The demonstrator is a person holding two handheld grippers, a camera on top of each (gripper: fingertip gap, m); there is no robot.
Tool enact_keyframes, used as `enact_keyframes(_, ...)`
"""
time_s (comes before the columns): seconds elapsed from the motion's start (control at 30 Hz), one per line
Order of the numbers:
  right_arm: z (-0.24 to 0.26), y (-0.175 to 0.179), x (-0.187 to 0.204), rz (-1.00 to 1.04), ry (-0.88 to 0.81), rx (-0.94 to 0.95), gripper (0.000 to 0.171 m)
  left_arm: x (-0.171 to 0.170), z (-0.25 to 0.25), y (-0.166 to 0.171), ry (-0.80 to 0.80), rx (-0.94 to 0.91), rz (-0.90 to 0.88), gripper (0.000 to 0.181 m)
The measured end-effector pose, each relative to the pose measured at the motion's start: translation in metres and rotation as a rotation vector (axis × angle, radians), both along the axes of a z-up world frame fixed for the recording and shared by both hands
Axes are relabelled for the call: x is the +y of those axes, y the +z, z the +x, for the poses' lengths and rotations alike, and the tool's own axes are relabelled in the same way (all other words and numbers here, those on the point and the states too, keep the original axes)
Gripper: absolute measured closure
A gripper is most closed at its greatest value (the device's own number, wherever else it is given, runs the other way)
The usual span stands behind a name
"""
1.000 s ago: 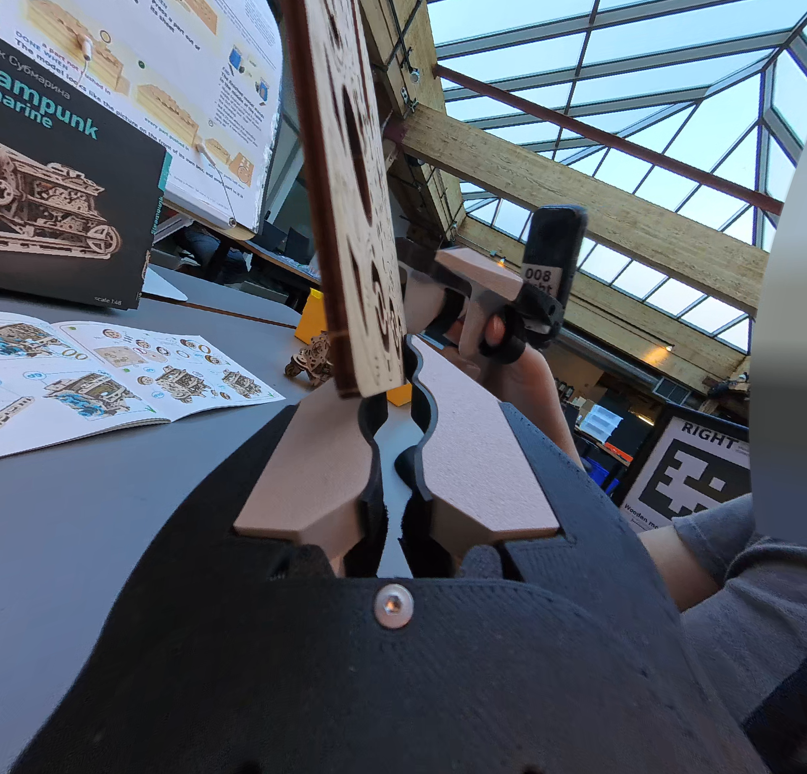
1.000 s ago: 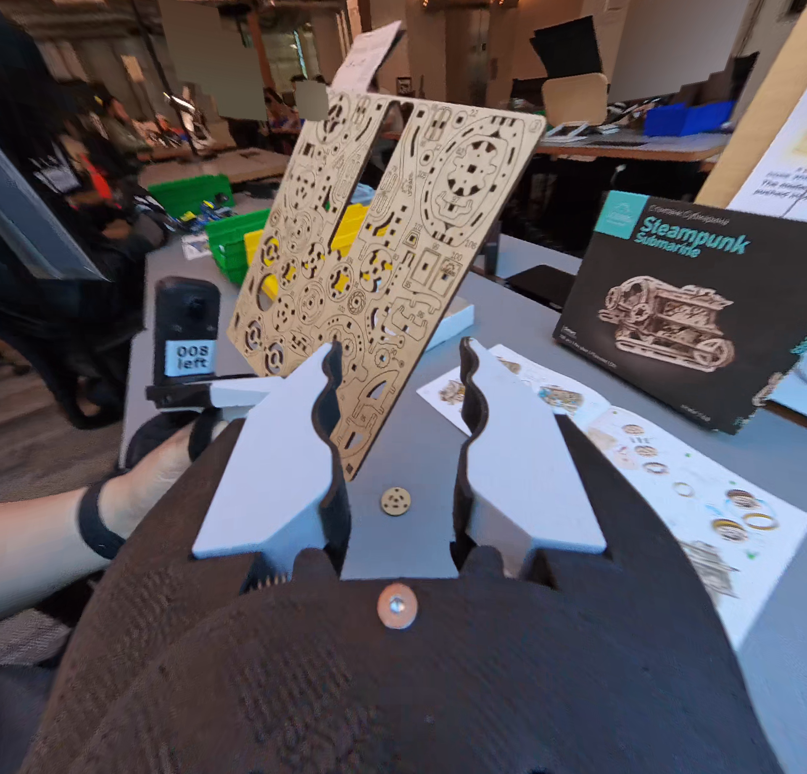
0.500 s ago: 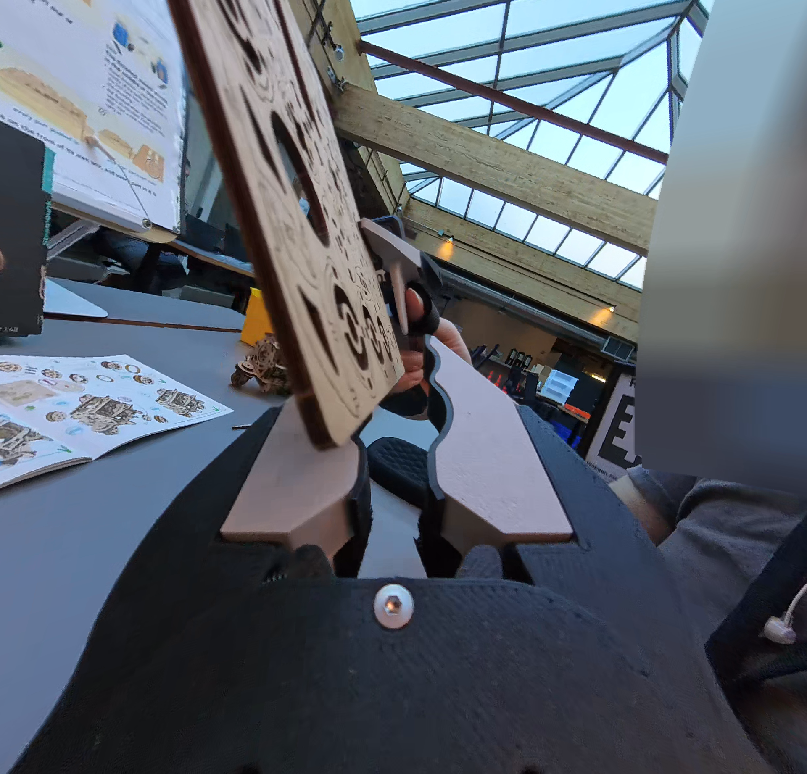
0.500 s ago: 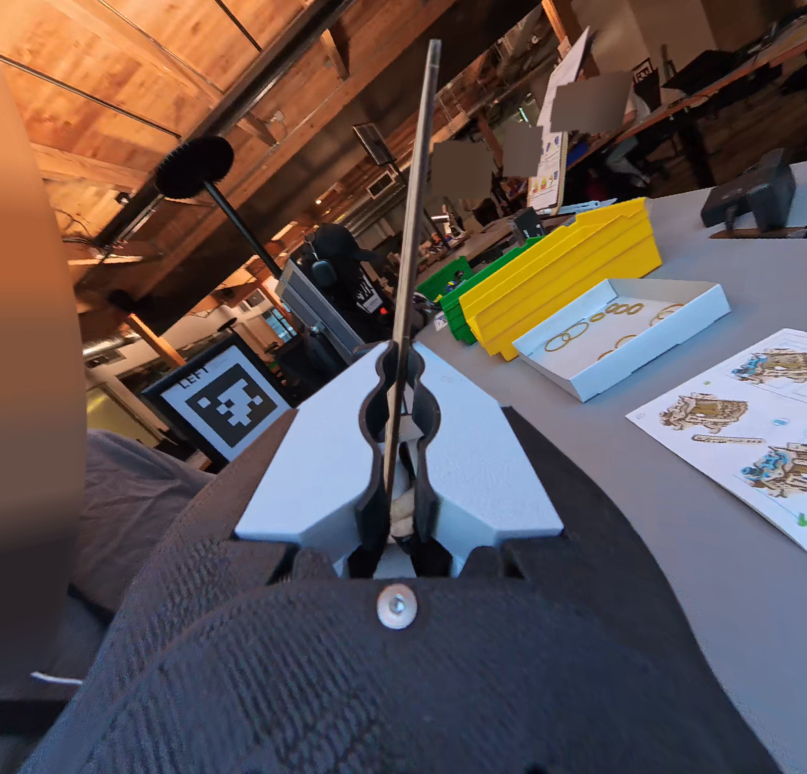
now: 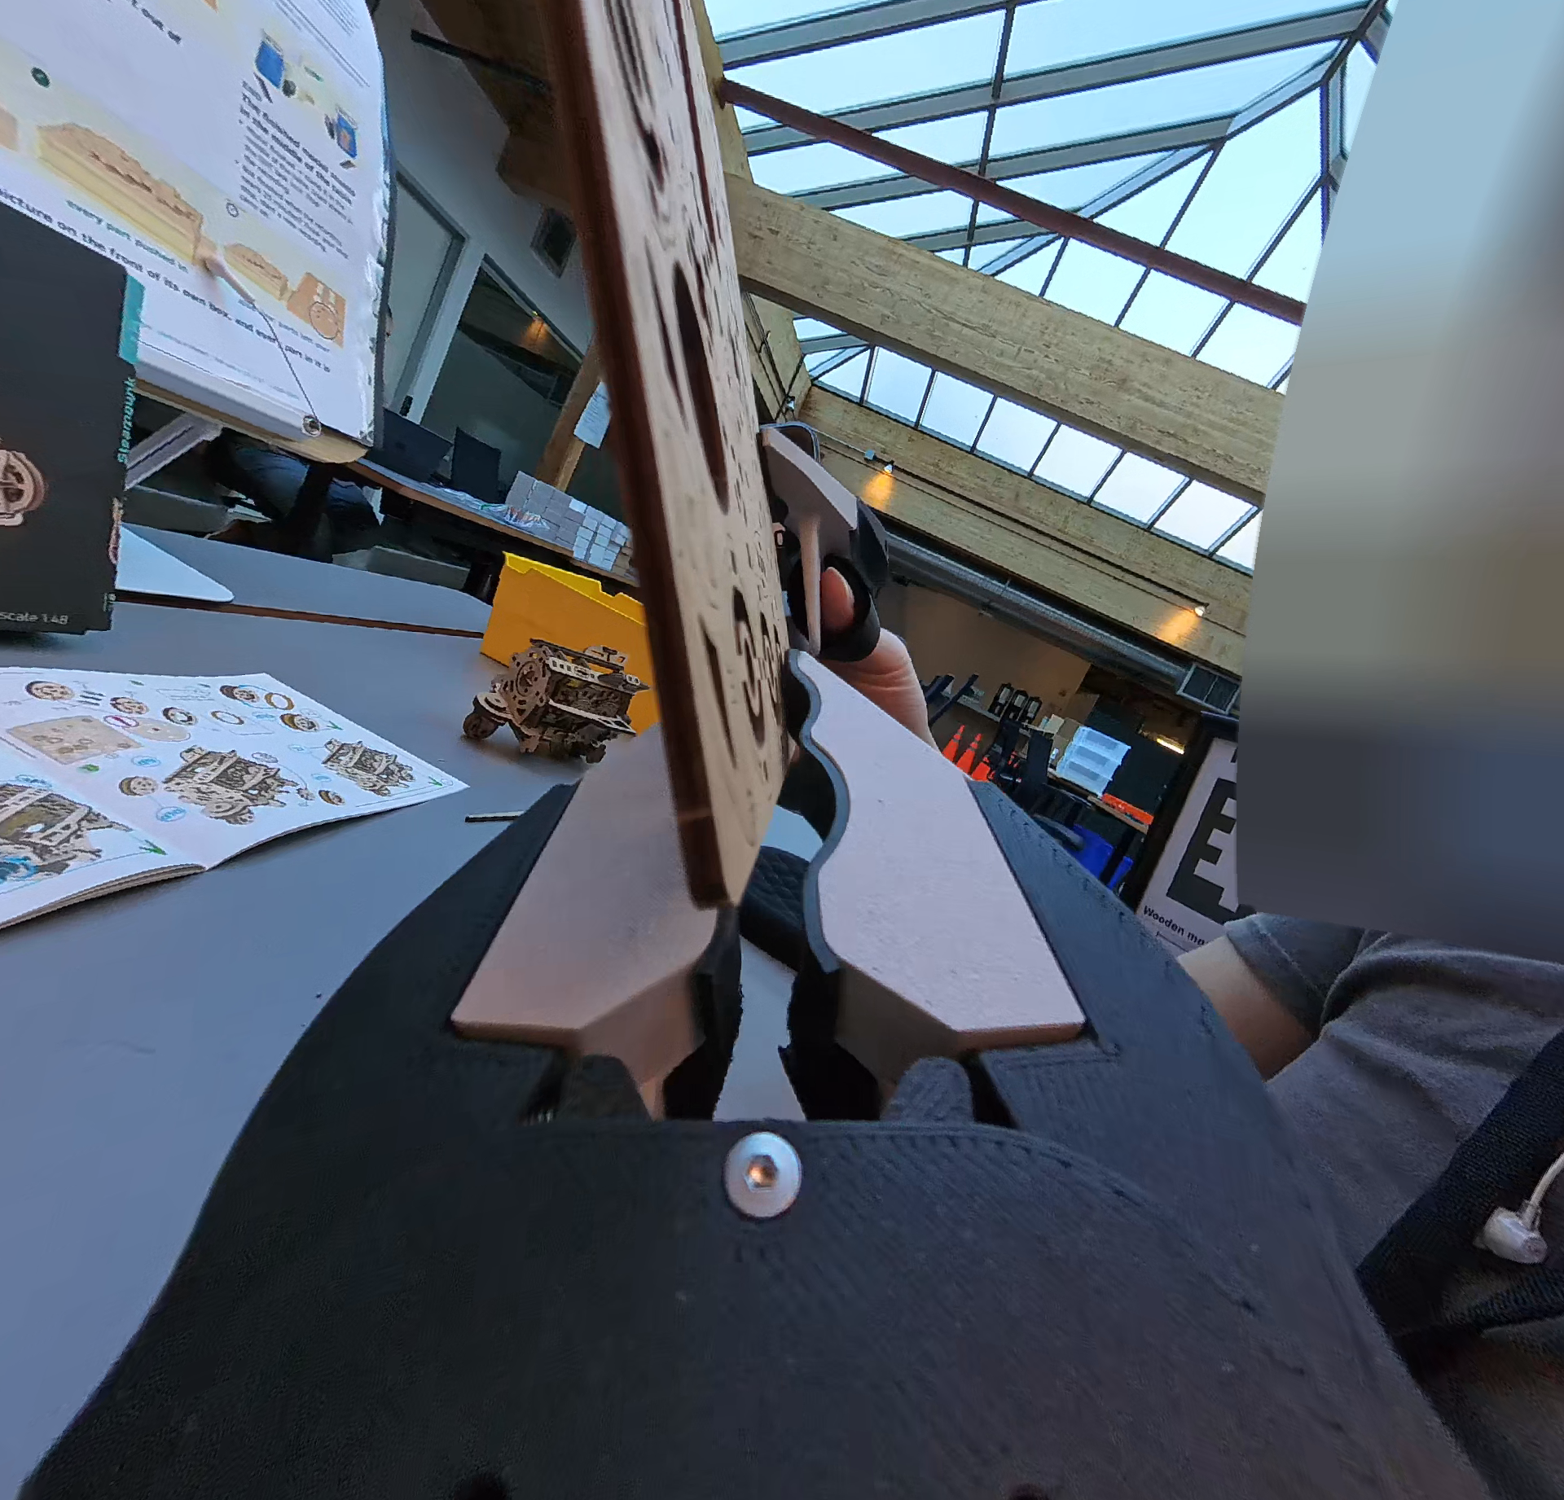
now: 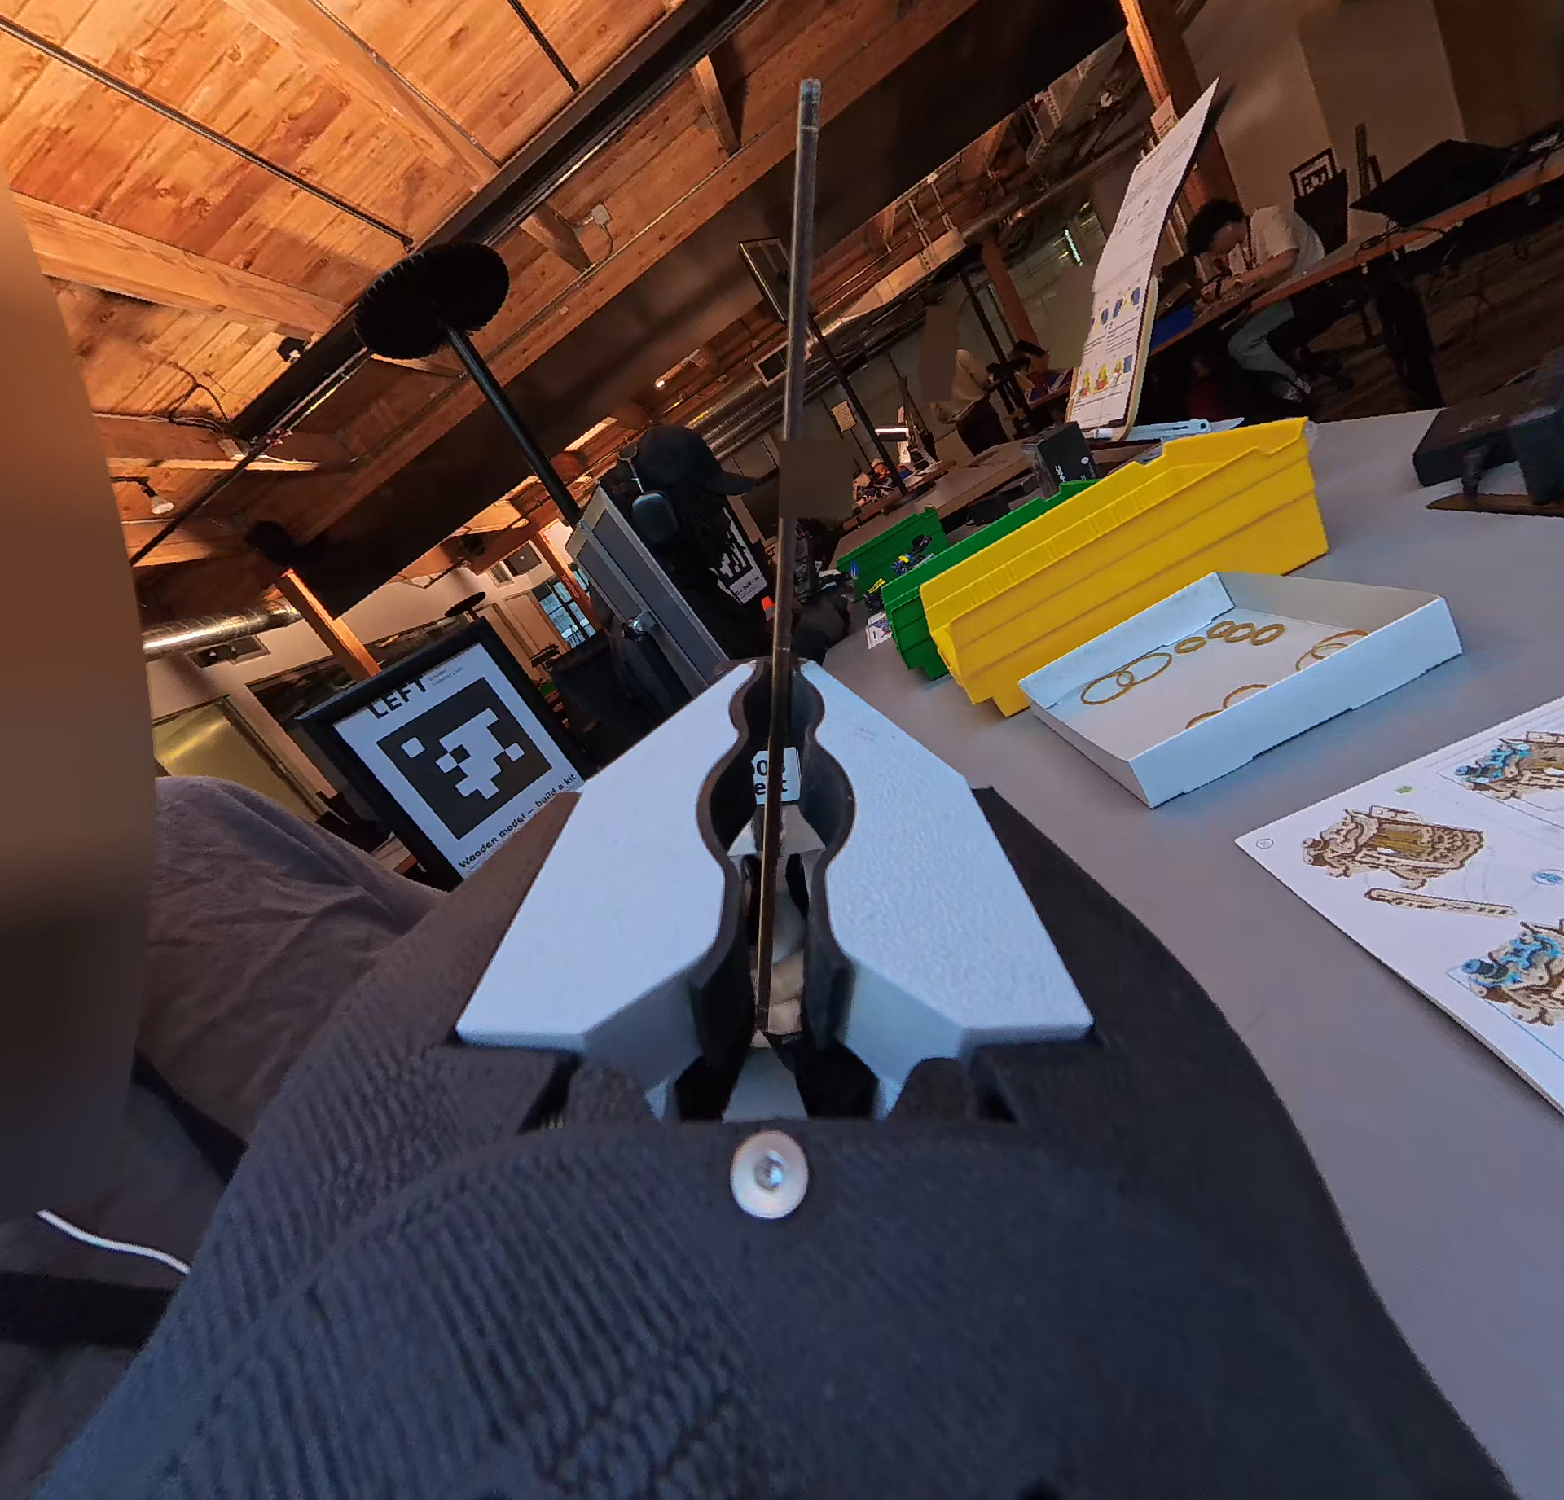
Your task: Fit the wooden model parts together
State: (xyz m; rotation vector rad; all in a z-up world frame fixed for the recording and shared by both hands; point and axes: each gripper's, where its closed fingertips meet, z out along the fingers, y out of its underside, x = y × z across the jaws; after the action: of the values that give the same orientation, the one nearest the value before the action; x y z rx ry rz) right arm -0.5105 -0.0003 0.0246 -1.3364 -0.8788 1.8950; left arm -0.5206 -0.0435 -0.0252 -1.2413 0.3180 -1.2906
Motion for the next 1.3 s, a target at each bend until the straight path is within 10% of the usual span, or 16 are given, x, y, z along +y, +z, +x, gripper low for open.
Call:
enact_keyframes(0.17,-0.003,-0.003,0.003,0.027,-0.037,-0.022,0.169,0.003,-0.006,-0.002,-0.014,-0.033,-0.053,0.181)
enact_keyframes(0.27,0.021,0.015,0.022,0.079,-0.162,0.003,0.141,0.006,-0.022,0.001,0.021,-0.098,-0.072,0.181)
enact_keyframes(0.53,0.125,-0.014,0.094,0.274,-0.686,-0.298,0.155,0.007,-0.061,0.003,0.082,-0.222,-0.163,0.181)
enact_keyframes(1.03,0.069,-0.091,0.175,0.535,-0.656,-0.859,0.169,0.100,-0.084,0.092,0.251,0.085,0.067,0.181)
enact_keyframes(1.3,0.049,-0.146,0.209,0.511,-0.666,-0.961,0.171,0.134,-0.071,0.054,0.245,0.114,0.078,0.180)
